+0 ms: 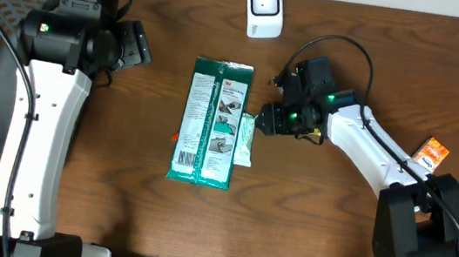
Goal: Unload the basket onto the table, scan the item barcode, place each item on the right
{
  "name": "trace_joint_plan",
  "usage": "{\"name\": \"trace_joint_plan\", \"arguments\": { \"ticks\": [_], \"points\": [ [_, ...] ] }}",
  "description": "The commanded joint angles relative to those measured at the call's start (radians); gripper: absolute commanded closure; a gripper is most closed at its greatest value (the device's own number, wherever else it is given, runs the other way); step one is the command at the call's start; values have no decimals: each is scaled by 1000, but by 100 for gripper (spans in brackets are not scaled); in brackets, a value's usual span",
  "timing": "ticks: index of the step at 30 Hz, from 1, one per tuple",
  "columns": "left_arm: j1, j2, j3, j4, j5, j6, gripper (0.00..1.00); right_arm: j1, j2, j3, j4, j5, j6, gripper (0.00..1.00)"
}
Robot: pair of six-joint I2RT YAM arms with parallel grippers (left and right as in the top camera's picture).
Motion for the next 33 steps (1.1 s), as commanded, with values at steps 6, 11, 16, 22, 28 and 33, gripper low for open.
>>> {"name": "trace_joint_plan", "arguments": {
  "ticks": [6, 11, 16, 22, 28, 33],
  "points": [
    [3, 3, 5, -3, -13, 17, 15, -11, -12, 25, 54, -20, -92, 39],
    [3, 3, 5, -3, -13, 17, 15, -76, -45, 95, 3, -26, -134, 36],
    [3, 3, 5, -3, -13, 17, 15, -185, -59, 108, -73, -26, -206, 33],
    [3, 3, 5, -3, -13, 17, 15, -306, -52, 102, -111, -26, -269, 31],
    [3, 3, 5, -3, -13, 17, 15, -379, -51, 85, -110, -27, -268, 31],
    [3, 3, 5, -3, -13, 17, 16, -380, -35, 60, -95, -40, -269, 32]
  ]
}}
